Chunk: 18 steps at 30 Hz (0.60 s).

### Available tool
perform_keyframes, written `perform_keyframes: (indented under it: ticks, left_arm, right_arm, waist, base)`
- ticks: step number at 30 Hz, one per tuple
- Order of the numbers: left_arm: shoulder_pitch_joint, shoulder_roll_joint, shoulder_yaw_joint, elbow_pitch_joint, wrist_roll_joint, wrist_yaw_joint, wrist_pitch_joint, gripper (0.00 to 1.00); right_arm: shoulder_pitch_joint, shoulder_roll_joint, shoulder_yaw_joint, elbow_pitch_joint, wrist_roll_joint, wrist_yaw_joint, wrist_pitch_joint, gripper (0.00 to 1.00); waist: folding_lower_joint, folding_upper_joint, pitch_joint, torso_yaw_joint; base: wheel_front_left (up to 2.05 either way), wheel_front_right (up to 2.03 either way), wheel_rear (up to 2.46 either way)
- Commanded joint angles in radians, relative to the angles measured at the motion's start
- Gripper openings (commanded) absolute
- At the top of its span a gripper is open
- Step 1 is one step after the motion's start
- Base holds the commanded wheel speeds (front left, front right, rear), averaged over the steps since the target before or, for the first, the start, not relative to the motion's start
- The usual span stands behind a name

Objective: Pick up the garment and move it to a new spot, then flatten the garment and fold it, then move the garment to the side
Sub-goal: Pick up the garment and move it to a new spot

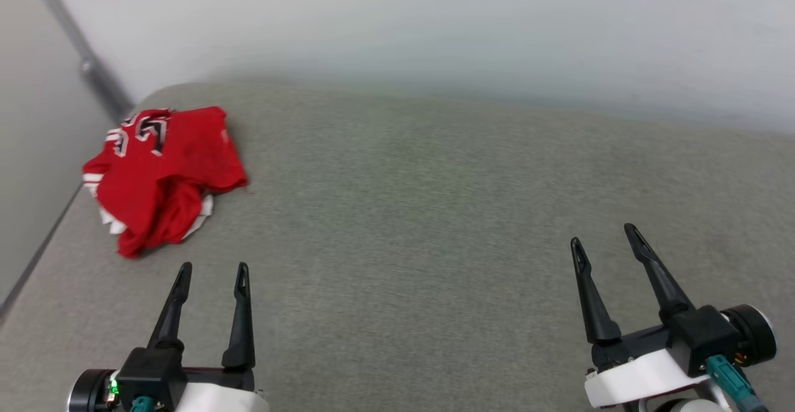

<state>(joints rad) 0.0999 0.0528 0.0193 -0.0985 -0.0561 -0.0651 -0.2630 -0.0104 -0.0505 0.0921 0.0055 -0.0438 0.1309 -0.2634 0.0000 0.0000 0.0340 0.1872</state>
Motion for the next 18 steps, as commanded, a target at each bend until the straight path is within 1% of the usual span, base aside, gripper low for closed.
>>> perform_keyframes:
  ticks: [1,11,18]
  left_arm:
    - [0.01,-0.001,0.005,-0.001,0.004,-0.002,-0.003,1.0]
    - [0.033,-0.002,0.014,-0.023,0.026,0.005,-0.003,1.0]
    - [0.041,-0.003,0.016,-0.029,0.034,0.0,-0.003,1.0]
  right_arm:
    - [0.011,0.001,0.001,0.002,0.003,0.0,-0.002,1.0]
    - [0.017,0.001,0.039,0.012,0.027,0.0,-0.002,1.0]
    - [0.02,0.001,0.047,0.018,0.034,0.0,-0.002,1.0]
  waist:
    - [0.0,0.0,-0.009,0.041]
    - [0.0,0.0,-0.013,0.178]
    - [0.0,0.0,-0.02,0.236]
  base:
    - [0.0,0.0,0.0]
    - [0.0,0.0,0.0]
    - [0.0,0.0,0.0]
